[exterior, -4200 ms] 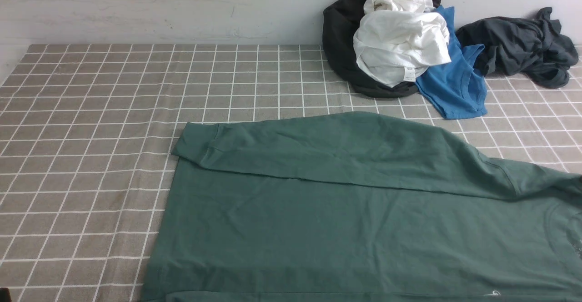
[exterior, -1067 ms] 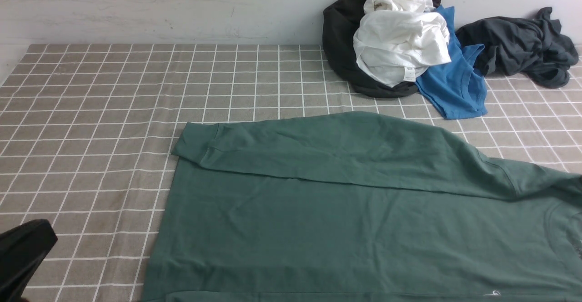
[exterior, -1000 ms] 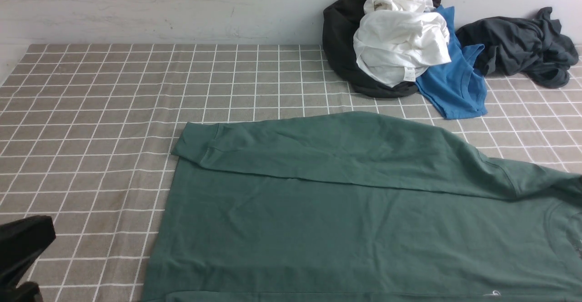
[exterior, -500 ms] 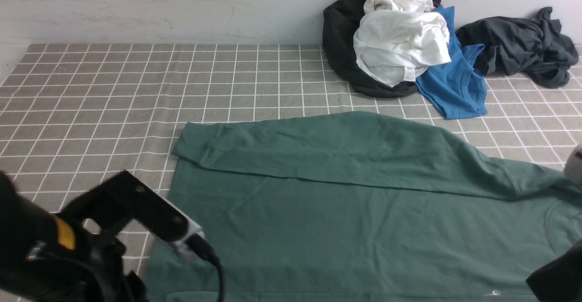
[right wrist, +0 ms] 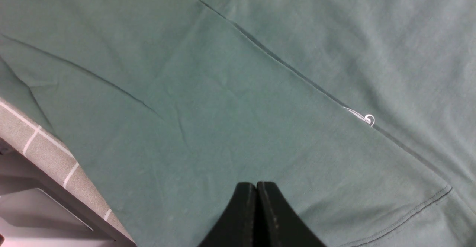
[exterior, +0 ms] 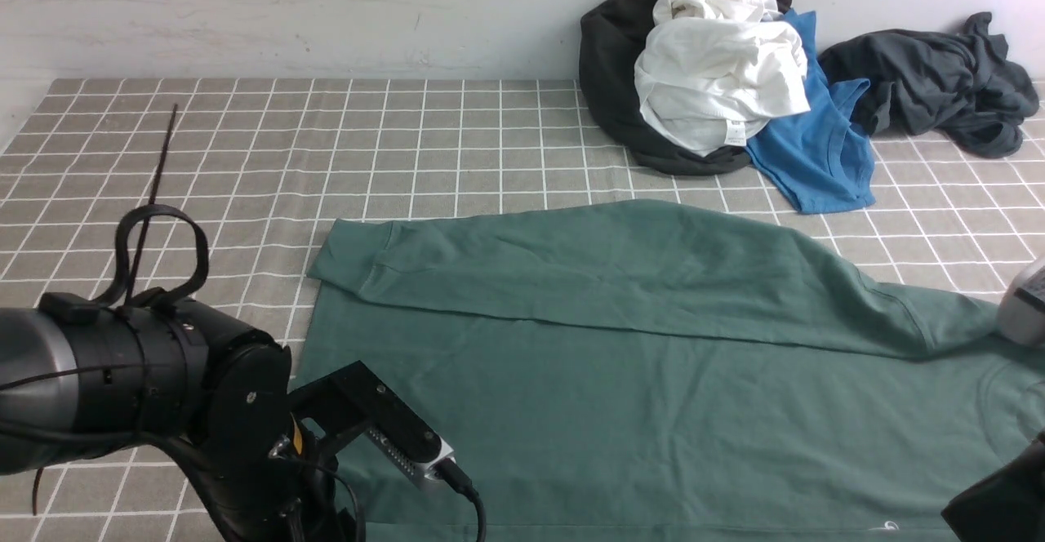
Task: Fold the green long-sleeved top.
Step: Use the left arm to clamp the cuff closest to it
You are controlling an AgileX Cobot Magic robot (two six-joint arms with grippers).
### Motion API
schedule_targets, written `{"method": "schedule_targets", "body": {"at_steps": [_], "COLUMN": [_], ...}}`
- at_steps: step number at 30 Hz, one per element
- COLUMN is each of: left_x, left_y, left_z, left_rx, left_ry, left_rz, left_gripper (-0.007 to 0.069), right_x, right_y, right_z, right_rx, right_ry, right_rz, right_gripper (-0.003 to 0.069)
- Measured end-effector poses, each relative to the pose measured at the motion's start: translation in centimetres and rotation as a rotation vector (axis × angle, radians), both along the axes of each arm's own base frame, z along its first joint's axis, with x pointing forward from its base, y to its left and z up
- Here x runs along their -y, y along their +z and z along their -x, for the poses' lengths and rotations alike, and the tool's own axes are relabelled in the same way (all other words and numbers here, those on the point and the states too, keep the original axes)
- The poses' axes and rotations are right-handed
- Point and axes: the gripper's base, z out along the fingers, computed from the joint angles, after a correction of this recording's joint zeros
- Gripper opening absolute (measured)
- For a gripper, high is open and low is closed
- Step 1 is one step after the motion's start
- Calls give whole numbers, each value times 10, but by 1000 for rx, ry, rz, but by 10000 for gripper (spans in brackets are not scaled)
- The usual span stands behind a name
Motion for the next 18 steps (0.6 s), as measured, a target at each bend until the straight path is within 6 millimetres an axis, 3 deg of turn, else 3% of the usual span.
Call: {"method": "schedule_targets", "body": {"at_steps": [4, 10, 15, 18], "left_x": [0, 0, -1, 2], "left_y": [0, 5, 16, 27], "left_z": [-1, 0, 2, -2], "left_rx": [1, 6, 23, 44], "left_ry": [16, 25, 26, 25], "left_rz": [2, 9, 22, 34], "left_gripper": [400, 242, 55, 26], "right_x": [0, 0, 0, 0], "right_y": [0, 0, 0, 0], "right_z": [0, 0, 0, 0], "right_rx": [0, 0, 0, 0], "right_ry": [0, 0, 0, 0], "right_rz": [0, 1, 1, 1], "right_gripper": [-14, -14, -14, -14]}}
